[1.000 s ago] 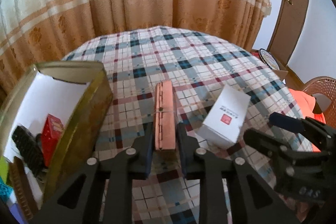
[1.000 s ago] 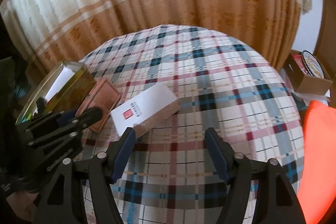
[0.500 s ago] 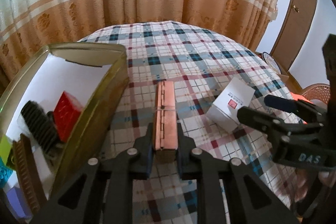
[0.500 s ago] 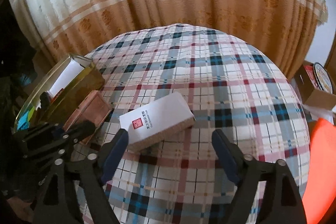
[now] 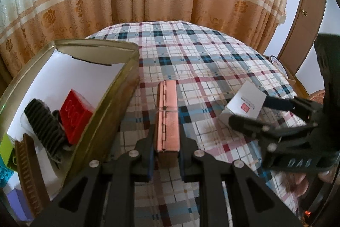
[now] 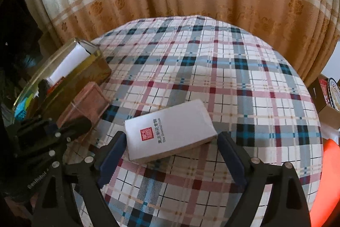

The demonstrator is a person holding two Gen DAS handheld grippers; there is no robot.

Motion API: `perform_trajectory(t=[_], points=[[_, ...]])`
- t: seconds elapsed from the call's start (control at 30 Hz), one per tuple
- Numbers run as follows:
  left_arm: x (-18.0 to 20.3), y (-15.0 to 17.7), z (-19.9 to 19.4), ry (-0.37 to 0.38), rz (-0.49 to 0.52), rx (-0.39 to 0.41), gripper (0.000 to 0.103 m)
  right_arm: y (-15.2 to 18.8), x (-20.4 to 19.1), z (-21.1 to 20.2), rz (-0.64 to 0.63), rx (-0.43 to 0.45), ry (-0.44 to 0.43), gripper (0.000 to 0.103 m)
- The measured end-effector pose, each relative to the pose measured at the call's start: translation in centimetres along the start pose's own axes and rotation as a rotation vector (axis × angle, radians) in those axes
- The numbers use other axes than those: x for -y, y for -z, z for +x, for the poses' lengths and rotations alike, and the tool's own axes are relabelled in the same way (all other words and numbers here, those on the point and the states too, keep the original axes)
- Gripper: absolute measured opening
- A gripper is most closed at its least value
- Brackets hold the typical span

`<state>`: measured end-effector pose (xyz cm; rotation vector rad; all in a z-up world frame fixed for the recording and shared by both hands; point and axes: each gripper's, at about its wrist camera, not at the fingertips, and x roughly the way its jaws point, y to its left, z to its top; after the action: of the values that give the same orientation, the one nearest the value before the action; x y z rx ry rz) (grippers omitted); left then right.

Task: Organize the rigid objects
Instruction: 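Grasp the pink box with the left tool while the right tool grasps the white box, then lift the pink box and white box with both tools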

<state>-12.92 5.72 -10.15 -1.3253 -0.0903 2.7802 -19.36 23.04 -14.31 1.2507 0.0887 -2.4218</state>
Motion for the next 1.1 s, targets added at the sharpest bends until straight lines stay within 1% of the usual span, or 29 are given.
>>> perform_trajectory(t=[0.07,0.2,0.23,0.3,0.4,0.5,0.57,0.83,1.1], points=[[0.0,-0.1,0.2,0.006,-0.004,-0.007,0.016,0.1,-0.2,0.2,-0.017,-0.004,0.019,0.089],[0.0,-0.3,0.3,0.005,-0.007,-0.006,0.016,-0.2,-0.6,0.5,-0.035,-0.002,0.014,0.089],[0.0,-0.3,0.3,0.005,-0.007,-0.006,0.016,-0.2,-0.7,0.6,-0.037,-0.001,0.024,0.086],[0.0,-0.3,0.4,0.004,-0.008,-0.005,0.016,-0.2,-0.7,0.5,-0.039,0.004,0.035,0.084],[0.0,-0.3,0.4,0.004,-0.009,-0.005,0.016,0.0,-1.2,0.5,-0.056,0.005,0.036,0.083],[0.0,-0.3,0.4,0.001,-0.009,-0.004,0.016,0.3,-1.9,0.3,-0.068,0.017,0.07,0.083],[0.0,-0.3,0.3,0.001,-0.009,-0.003,0.016,0.7,-2.3,0.2,-0.063,0.024,0.064,0.083],[0.0,-0.3,-0.1,-0.01,-0.002,0.023,0.016,1.3,-2.4,-1.6,-0.017,0.11,0.113,0.083],[0.0,-0.2,-0.7,-0.014,0.002,0.043,0.016,1.5,-2.2,-2.6,0.007,0.16,0.136,0.083]])
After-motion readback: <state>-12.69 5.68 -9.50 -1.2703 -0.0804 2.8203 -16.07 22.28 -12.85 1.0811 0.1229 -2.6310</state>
